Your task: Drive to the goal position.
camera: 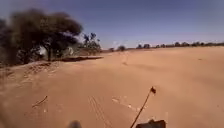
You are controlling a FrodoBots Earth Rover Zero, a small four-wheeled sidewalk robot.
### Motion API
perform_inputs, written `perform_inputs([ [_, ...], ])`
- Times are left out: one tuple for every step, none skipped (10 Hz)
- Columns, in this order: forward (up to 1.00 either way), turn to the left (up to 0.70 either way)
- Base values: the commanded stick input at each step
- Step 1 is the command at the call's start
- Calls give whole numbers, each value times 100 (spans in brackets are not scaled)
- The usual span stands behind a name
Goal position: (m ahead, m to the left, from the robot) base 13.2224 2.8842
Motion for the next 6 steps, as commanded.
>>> perform_inputs([
  [100,0],
  [100,0],
  [100,0],
  [100,0],
  [100,0],
  [100,0],
])
